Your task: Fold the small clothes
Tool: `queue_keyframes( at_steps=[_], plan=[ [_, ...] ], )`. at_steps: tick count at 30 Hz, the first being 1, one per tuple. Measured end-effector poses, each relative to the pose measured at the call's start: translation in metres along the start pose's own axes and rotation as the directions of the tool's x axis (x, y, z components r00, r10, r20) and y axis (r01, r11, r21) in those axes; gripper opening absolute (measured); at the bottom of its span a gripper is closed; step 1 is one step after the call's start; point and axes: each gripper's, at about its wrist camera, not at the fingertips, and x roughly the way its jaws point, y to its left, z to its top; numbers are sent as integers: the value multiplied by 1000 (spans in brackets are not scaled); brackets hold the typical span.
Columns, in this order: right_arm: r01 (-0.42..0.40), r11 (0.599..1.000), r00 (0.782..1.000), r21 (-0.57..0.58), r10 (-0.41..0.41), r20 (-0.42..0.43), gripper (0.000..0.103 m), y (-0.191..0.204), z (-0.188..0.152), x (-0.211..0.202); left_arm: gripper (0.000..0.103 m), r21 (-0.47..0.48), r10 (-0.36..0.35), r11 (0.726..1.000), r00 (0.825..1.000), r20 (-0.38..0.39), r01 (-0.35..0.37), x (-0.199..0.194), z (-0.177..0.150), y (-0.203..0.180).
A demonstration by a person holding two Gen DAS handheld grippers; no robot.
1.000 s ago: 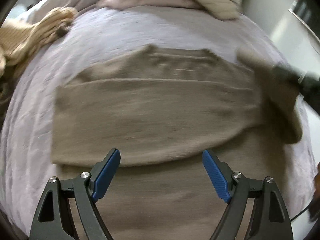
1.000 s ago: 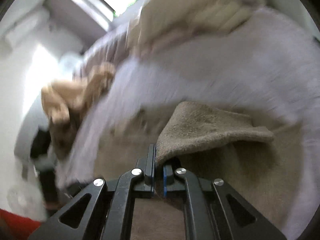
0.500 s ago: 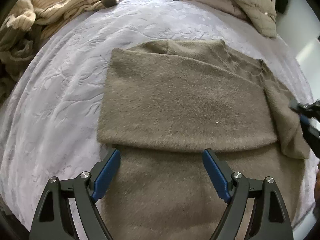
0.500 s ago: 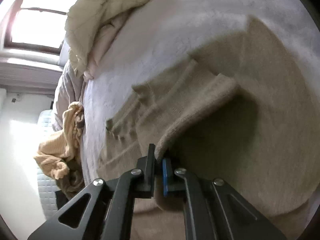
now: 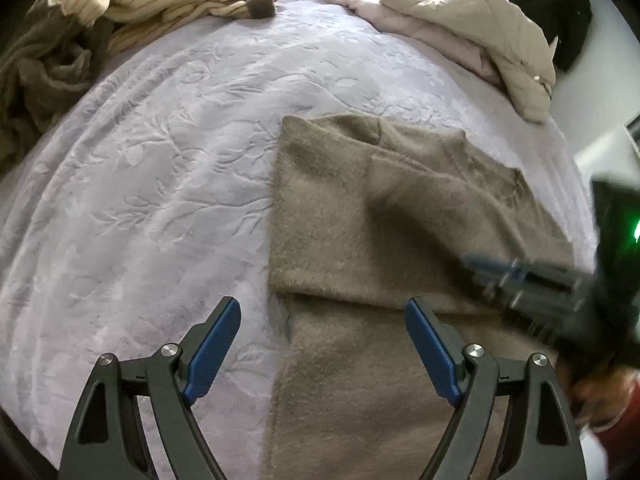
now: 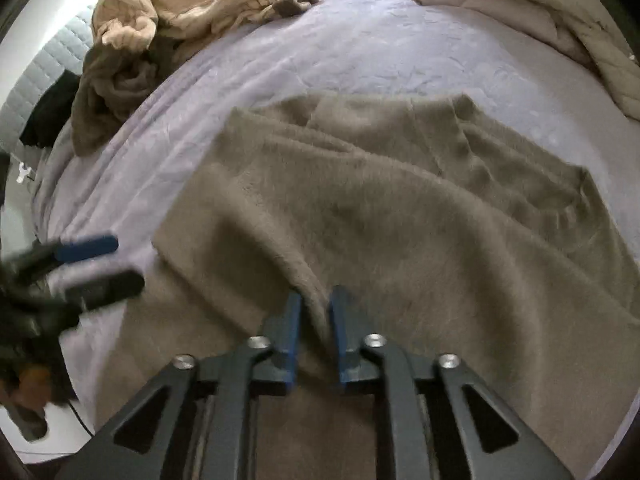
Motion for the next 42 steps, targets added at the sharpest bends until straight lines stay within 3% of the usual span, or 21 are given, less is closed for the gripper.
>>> queue_keyframes(
  at_steps=[2, 5, 7, 10, 12, 15, 16, 18, 19, 20, 24, 26, 27, 30, 32, 33, 34, 35, 36, 38, 42],
  plan=[
    [-18, 998, 1000, 63, 17, 22, 60, -8, -9, -13, 85, 8, -43, 999, 999, -6, 43, 3, 6, -6],
    [-79, 964, 994, 253, 56, 98, 62, -44, -35, -44, 85, 1, -110, 994, 993, -30, 110, 11, 16, -19],
    [-94, 903, 989, 419, 38, 141, 62, -78, -60, -65, 85, -17, -164, 986, 985, -56, 163, 22, 23, -30],
    [-181, 696, 973, 695, 25, 229, 62, -137, -114, -87, 85, -74, -196, 979, 975, -102, 189, 47, 33, -38],
    [-230, 572, 961, 787, 8, 276, 63, -163, -143, -93, 85, -129, -214, 971, 970, -112, 200, 59, 36, -42],
    [-274, 451, 946, 849, -31, 321, 62, -188, -170, -94, 85, -174, -217, 964, 972, -91, 199, 64, 42, -47],
    [-295, 422, 939, 857, -37, 341, 61, -193, -174, -93, 80, -189, -205, 964, 975, -81, 187, 65, 43, -48],
    [-327, 360, 928, 874, -50, 368, 43, -205, -178, -92, 45, -185, -149, 973, 988, -52, 137, 67, 50, -52],
    [-329, 338, 929, 882, -51, 366, 14, -209, -177, -90, 15, -176, -130, 977, 990, -58, 118, 70, 51, -52],
    [-326, 331, 932, 885, -46, 360, 1, -214, -179, -93, 8, -168, -121, 980, 990, -70, 108, 73, 53, -53],
    [-324, 415, 922, 850, -65, 383, 1, -218, -180, -119, 8, -100, -139, 986, 990, -15, 137, 50, 49, -58],
    [-393, 413, 906, 822, 21, 423, 1, -220, -191, -126, 8, -63, -142, 988, 990, -5, 141, 42, 41, -60],
    [-385, 411, 914, 826, 50, 401, 2, -217, -194, -126, 8, -52, -139, 989, 990, -13, 138, 42, 38, -61],
    [-340, 404, 937, 849, 71, 342, 26, -207, -200, -118, 8, -56, -121, 991, 992, -34, 119, 51, 35, -60],
    [-359, 363, 931, 860, 68, 359, 63, -210, -205, -107, 8, -76, -125, 990, 991, -40, 122, 55, 37, -57],
    [-380, 340, 922, 860, 63, 382, 63, -213, -208, -103, 8, -75, -123, 990, 992, -39, 120, 56, 39, -57],
    [-397, 320, 914, 860, 54, 402, 53, -216, -209, -99, 8, -68, -122, 991, 992, -36, 119, 53, 36, -55],
    [-394, 312, 914, 865, 32, 405, 13, -220, -207, -98, 8, -57, -121, 991, 992, -33, 119, 50, 36, -56],
    [-367, 323, 923, 872, 7, 386, 6, -224, -204, -101, 8, -46, -120, 992, 992, -28, 118, 47, 36, -58],
    [-350, 380, 920, 856, -33, 391, 6, -228, -197, -112, 8, -16, -119, 993, 993, -14, 118, 42, 38, -62],
    [-170, 511, 972, 843, -53, 228, 6, -225, -194, -107, 8, 41, -77, 996, 996, -40, 79, 56, 29, -59]
  ],
)
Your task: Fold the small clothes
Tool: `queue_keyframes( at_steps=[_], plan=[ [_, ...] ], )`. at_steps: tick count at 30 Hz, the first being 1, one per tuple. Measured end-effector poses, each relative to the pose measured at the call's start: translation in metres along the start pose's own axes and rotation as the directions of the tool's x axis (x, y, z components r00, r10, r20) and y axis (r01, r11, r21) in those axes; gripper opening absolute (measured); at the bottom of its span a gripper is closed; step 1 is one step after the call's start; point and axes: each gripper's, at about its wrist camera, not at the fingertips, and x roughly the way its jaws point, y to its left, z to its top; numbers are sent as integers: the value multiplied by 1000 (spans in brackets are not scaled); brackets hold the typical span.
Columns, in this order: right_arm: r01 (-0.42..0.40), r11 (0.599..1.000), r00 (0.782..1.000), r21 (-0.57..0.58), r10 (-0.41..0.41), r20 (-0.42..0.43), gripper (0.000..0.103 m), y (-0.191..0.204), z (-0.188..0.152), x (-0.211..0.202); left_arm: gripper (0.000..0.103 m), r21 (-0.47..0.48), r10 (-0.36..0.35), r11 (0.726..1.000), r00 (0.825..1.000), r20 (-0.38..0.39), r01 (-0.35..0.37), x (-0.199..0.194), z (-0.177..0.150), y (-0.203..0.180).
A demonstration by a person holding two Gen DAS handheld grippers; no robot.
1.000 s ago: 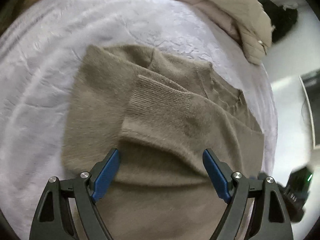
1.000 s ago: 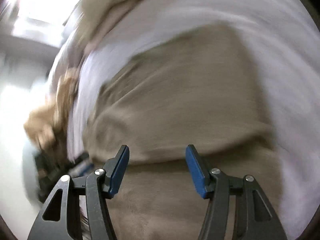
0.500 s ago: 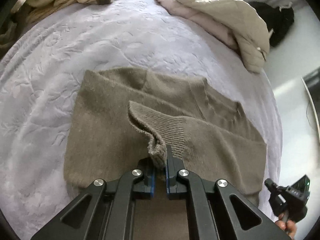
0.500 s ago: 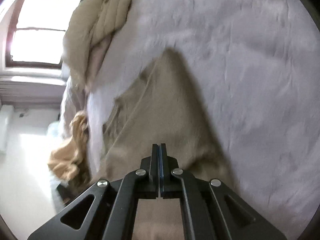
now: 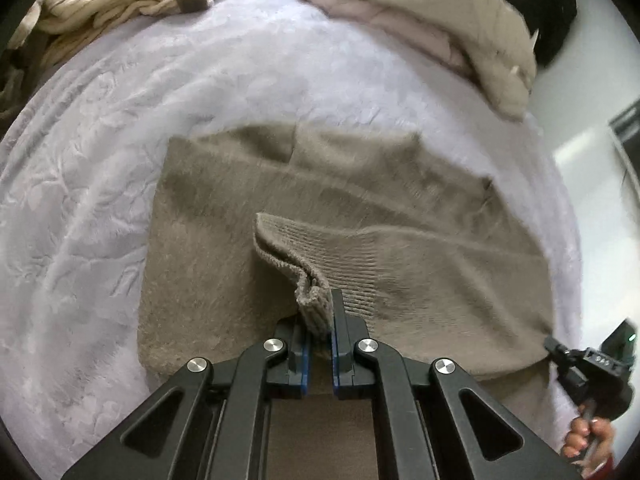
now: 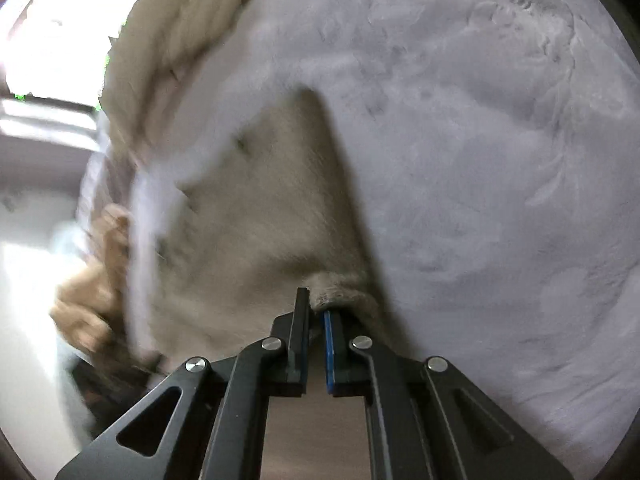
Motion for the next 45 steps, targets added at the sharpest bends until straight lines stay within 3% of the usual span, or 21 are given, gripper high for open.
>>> queue_keyframes(
  at_steps=[3, 4, 5, 6, 7, 10, 12, 14, 18, 20, 24, 26, 29, 32, 36, 39, 41, 43, 45],
  plan=[
    [-13, 1000, 1000, 14, 14, -25, 12, -3, -4, 1, 13, -6, 17, 1000, 1000, -13, -17, -2, -9, 9],
    [-16, 1000, 1000, 14, 16, -25, 22, -1, -4, -3, 31, -7, 28, 1000, 1000, -13, -28, -7, -11, 13],
    [-23, 1000, 999, 9, 24, -29, 38, 2, -6, -7, 65, -8, 59, 998, 998, -2, -59, -17, -13, 19],
    [-39, 999, 999, -1, 39, -33, 47, 7, -10, -11, 79, -11, 80, 997, 996, 33, -80, -27, -15, 27],
    [-67, 998, 997, -6, 66, -40, 59, 10, -14, -13, 85, -15, 86, 996, 994, 61, -85, -36, -18, 32],
    [-228, 974, 965, -3, 225, -133, 59, 42, -39, -7, 85, -35, 62, 998, 997, 43, -61, -53, -22, 59],
    [-294, 955, 935, -26, 282, -215, 59, 73, -62, 11, 85, -56, 98, 994, 995, 30, -96, -59, -29, 79],
    [-363, 931, 891, -48, 332, -310, 59, 115, -91, 43, 85, -74, 136, 988, 991, 11, -135, -61, -37, 97],
    [-444, 893, 824, -80, 372, -427, 59, 191, -136, 108, 85, -140, 178, 974, 984, -7, -177, -72, -62, 128],
    [-465, 879, 806, -105, 371, -461, 59, 226, -156, 139, 85, -165, 183, 969, 983, -13, -182, -79, -74, 142],
    [-376, 918, 856, -129, 291, -427, 59, 257, -176, 189, 85, -204, 183, 962, 983, -8, -181, -93, -94, 165],
    [-352, 931, 877, -100, 290, -383, 59, 262, -177, 196, 85, -237, 169, 957, 986, -10, -167, -101, -104, 177],
    [-363, 922, 888, -136, 298, -351, 59, 274, -178, 191, 85, -259, 161, 953, 987, -7, -157, -112, -112, 190],
    [-328, 912, 900, -245, 223, -375, 59, 297, -186, 203, 85, -256, 168, 952, 986, -11, -165, -115, -115, 196],
    [-281, 911, 913, -302, 158, -375, 59, 303, -189, 212, 85, -262, 176, 949, 984, -25, -177, -117, -118, 200],
    [-254, 890, 918, -379, 98, -385, 59, 312, -195, 200, 85, -243, 181, 952, 983, -32, -184, -118, -118, 196],
    [-277, 866, 903, -415, 88, -420, 60, 316, -202, 190, 85, -232, 183, 955, 982, -37, -187, -118, -115, 191],
    [-288, 831, 917, -476, 95, -388, 59, 316, -202, 165, 85, -226, 182, 956, 983, -38, -186, -120, -113, 187],
    [-231, 818, 954, -528, 82, -290, 58, 307, -189, 134, 85, -225, 176, 958, 984, -36, -179, -123, -110, 181]
  ],
)
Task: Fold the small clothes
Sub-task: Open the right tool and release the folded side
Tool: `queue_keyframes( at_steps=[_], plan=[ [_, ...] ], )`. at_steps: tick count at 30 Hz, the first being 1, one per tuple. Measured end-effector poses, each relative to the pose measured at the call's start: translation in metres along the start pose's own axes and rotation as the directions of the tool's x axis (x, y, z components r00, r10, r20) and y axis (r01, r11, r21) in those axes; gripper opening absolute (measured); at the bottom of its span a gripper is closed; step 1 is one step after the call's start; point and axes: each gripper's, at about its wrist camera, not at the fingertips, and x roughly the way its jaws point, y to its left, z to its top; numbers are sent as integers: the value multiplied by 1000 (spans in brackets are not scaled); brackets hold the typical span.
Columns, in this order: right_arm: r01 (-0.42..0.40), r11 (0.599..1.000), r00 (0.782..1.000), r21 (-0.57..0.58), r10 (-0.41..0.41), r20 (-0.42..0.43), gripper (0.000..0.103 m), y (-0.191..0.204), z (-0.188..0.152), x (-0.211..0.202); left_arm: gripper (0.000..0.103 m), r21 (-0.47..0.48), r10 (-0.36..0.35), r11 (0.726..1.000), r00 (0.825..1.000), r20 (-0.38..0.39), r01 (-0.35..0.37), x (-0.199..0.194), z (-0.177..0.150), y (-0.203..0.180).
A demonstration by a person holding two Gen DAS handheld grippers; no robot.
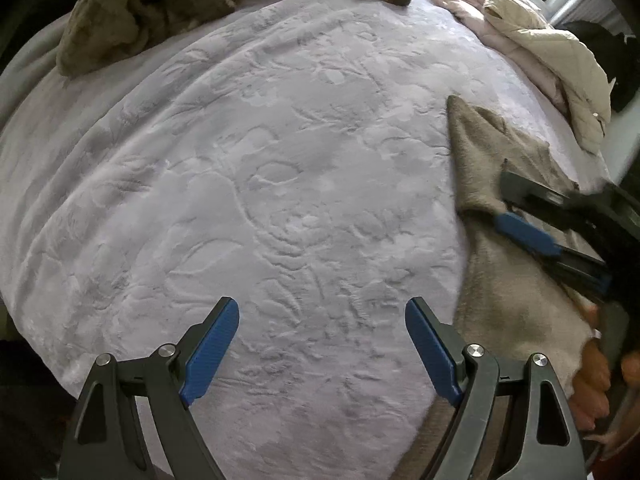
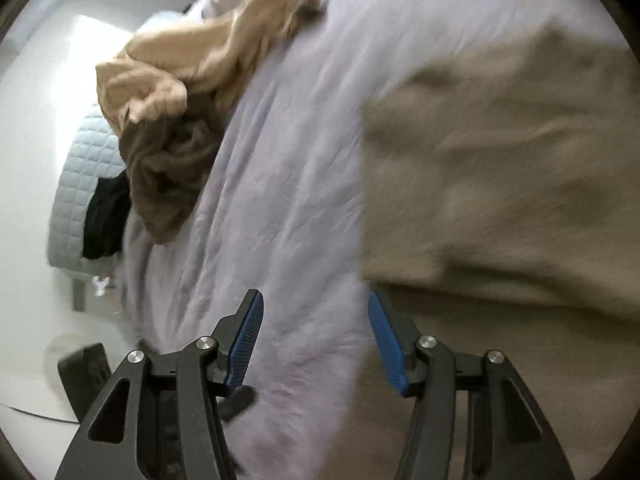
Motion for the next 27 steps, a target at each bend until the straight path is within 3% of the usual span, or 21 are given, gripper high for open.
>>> queue_keyframes(
  at_steps=[3, 5, 8, 12, 16, 17, 20, 24, 27],
  plan=[
    [172, 984, 980, 55, -176, 90, 46, -37, 8, -38, 85, 31, -3, 1000, 1000, -2, 4, -1, 2, -15],
    [236, 964, 967, 119, -246, 72, 44, -73, 12, -47, 85, 71, 10, 997, 1000, 0, -10, -2, 2, -27],
    [225, 953, 974, 202, -217, -61, 39, -114, 7, -37, 85, 140, 31, 990, 999, -8, -30, 2, 2, -51],
    [154, 976, 986, 153, -140, -95, 39, -111, -14, -55, 85, 191, 22, 981, 999, -45, -13, 3, -1, -80],
    [58, 966, 997, 253, -43, -67, 40, -122, -41, -90, 85, 253, 15, 967, 997, -73, 4, 1, -10, -106],
    [53, 959, 998, 277, -40, -53, 44, -126, -47, -101, 85, 268, 15, 963, 997, -76, 6, 0, -12, -112],
    [98, 943, 995, 317, -96, -22, 58, -140, -63, -137, 85, 311, 9, 950, 996, -86, 18, -5, -19, -128],
    [194, 920, 978, 340, -207, 0, 58, -169, -64, -172, 85, 332, -9, 943, 996, -84, 36, -7, -15, -145],
    [243, 893, 962, 379, -273, 26, 58, -208, -57, -195, 85, 307, -38, 950, 995, -91, 64, 4, 7, -149]
  ],
)
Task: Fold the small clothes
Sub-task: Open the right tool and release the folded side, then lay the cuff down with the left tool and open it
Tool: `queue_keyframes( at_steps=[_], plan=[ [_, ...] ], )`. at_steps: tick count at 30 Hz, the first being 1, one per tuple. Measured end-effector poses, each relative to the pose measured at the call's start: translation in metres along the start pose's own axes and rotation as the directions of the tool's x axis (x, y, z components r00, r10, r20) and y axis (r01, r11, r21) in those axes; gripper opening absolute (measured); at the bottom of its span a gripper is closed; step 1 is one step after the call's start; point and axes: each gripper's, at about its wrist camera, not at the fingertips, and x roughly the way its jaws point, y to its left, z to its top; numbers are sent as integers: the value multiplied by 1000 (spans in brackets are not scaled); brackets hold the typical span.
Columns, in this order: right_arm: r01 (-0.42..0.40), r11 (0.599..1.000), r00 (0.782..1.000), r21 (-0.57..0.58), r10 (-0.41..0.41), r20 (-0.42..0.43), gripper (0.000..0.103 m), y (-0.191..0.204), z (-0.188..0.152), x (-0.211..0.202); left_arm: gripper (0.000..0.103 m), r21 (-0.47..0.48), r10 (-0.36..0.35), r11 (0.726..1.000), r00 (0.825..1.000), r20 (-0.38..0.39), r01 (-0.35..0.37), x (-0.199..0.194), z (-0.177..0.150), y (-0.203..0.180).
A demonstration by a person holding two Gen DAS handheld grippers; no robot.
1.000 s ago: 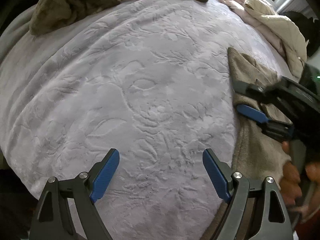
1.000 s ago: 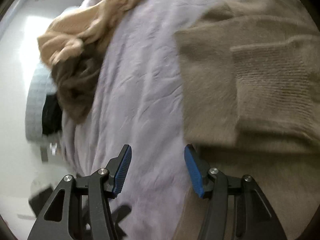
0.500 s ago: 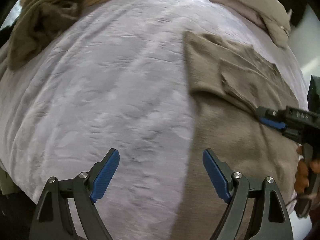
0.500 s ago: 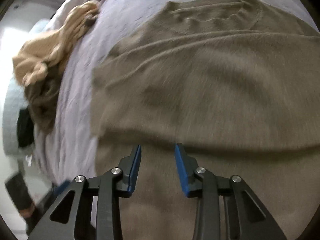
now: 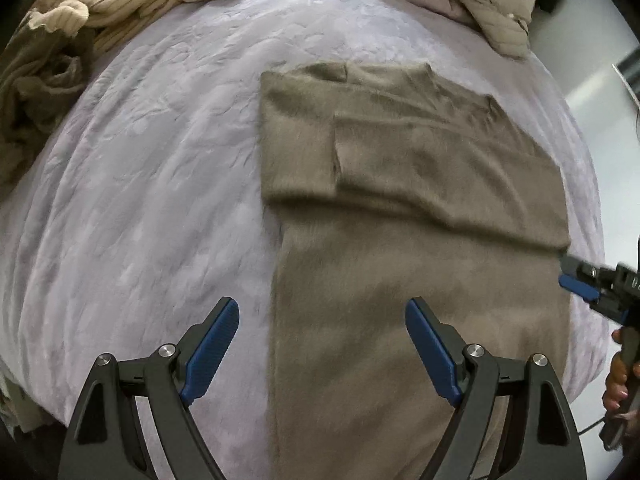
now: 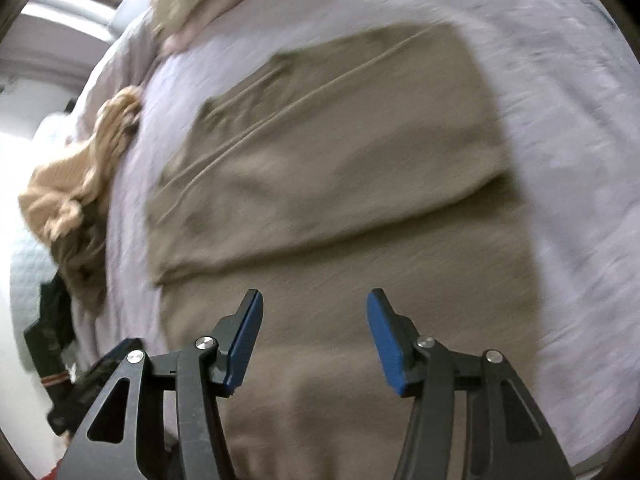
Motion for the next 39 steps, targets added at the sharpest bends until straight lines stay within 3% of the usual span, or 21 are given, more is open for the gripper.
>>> queue_keyframes(
  at_steps=[4, 7, 10, 12, 13, 14, 15, 17, 19, 22, 26, 27, 29, 31, 33, 35, 37, 39],
  plan=[
    [65, 997, 995, 28, -67, 80, 58, -49, 39, -10, 85, -91, -80, 993, 997, 6, 80, 28, 43, 25],
    [51, 997, 993, 58, -57, 107, 58, -79, 64, -7, 85, -127, -160, 979, 987, -4, 158, 54, 71, 41],
    [9, 997, 997, 75, -14, 70, 58, -101, 81, 8, 85, -124, -231, 967, 971, -58, 223, 82, 85, 44],
    [-33, 996, 999, 82, 31, 31, 58, -108, 83, 18, 85, -121, -239, 966, 967, -87, 228, 96, 88, 42],
    [-31, 996, 999, 78, 30, 18, 54, -108, 84, 22, 81, -113, -231, 969, 969, -88, 221, 99, 87, 40],
    [-25, 997, 1000, 71, 25, 8, 27, -106, 84, 21, 65, -101, -222, 972, 971, -83, 214, 99, 87, 37],
    [-38, 998, 999, 54, 39, -10, 9, -102, 84, 21, 58, -86, -216, 974, 973, -76, 210, 96, 88, 34],
    [-28, 1000, 1000, 1, 28, -2, 8, -89, 83, 14, 23, -60, -210, 977, 977, -46, 207, 85, 89, 31],
    [-11, 999, 1000, -39, 11, 9, 8, -84, 83, 9, 17, -29, -172, 985, 985, -27, 171, 78, 91, 31],
    [12, 1000, 1000, -6, -12, -22, 8, -98, 85, 24, 17, -18, -138, 990, 990, -31, 137, 83, 91, 39],
    [-15, 999, 1000, 50, 15, -4, 13, -102, 81, 23, 20, -22, -96, 995, 995, -16, 96, 80, 91, 35],
    [-13, 998, 1000, 54, 13, 0, 13, -101, 80, 18, 27, -18, -59, 998, 998, -7, 59, 75, 90, 31],
    [7, 998, 1000, 65, -7, 2, 13, -100, 77, 9, 76, -13, 41, 999, 999, 16, -40, 63, 85, 25],
    [2, 995, 1000, 100, -3, 4, 16, -100, 73, 0, 79, -4, 66, 998, 996, 53, -66, 51, 79, 20],
    [-1, 992, 1000, 126, 0, 9, 24, -99, 67, -9, 79, 9, 83, 996, 996, 41, -83, 43, 73, 12],
    [-2, 991, 1000, 135, 0, 13, 53, -93, 62, -14, 79, 24, 109, 994, 994, 30, -110, 35, 65, 1],
    [-36, 991, 999, 131, 34, 19, 67, -85, 56, -19, 79, 41, 126, 991, 992, 26, -127, 26, 57, -4],
    [-93, 985, 996, 146, 92, 16, 68, -78, 51, -24, 79, 57, 124, 991, 992, 16, -125, 20, 47, -16]
  ],
)
